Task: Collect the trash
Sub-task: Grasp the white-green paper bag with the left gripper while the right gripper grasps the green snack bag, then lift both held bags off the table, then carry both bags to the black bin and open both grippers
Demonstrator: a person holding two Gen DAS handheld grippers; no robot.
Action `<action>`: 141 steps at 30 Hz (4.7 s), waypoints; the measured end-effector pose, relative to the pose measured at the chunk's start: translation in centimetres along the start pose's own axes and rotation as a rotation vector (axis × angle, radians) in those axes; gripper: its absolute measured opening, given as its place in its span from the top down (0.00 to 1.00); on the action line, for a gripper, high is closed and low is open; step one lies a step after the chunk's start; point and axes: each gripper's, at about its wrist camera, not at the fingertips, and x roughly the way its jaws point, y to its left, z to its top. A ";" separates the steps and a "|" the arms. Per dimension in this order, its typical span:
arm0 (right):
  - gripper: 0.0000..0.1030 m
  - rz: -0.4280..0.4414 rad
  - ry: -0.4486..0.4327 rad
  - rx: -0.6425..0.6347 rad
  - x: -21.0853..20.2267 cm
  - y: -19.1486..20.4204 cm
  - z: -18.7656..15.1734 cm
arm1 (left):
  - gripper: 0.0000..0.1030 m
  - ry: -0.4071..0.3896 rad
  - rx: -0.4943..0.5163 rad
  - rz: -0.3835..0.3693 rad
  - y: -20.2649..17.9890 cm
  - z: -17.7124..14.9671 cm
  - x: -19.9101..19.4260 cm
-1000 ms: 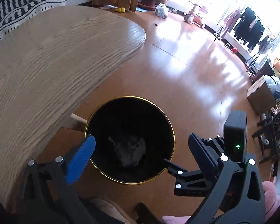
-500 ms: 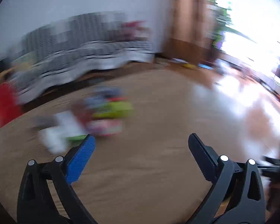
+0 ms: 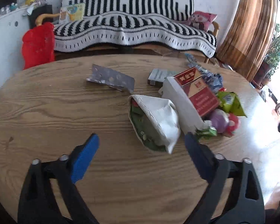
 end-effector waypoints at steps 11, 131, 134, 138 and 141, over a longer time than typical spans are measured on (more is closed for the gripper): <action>0.14 0.124 0.134 0.112 11.2 2.9 4.2 | 0.61 0.057 0.012 -0.108 -0.3 1.8 4.5; 0.56 -0.117 0.100 0.376 -15.4 -27.5 -29.7 | 0.68 0.322 0.636 -0.534 -44.2 -23.8 -8.0; 0.56 -0.099 0.148 0.396 -14.0 -28.1 -31.6 | 0.69 0.371 0.646 -0.513 -44.1 -24.7 -6.6; 0.56 -0.093 0.164 0.397 -13.3 -28.3 -31.9 | 0.69 0.388 0.638 -0.525 -44.3 -24.2 -5.5; 0.56 -0.090 0.172 0.391 -12.9 -28.0 -31.4 | 0.68 0.401 0.638 -0.533 -44.1 -24.4 -4.9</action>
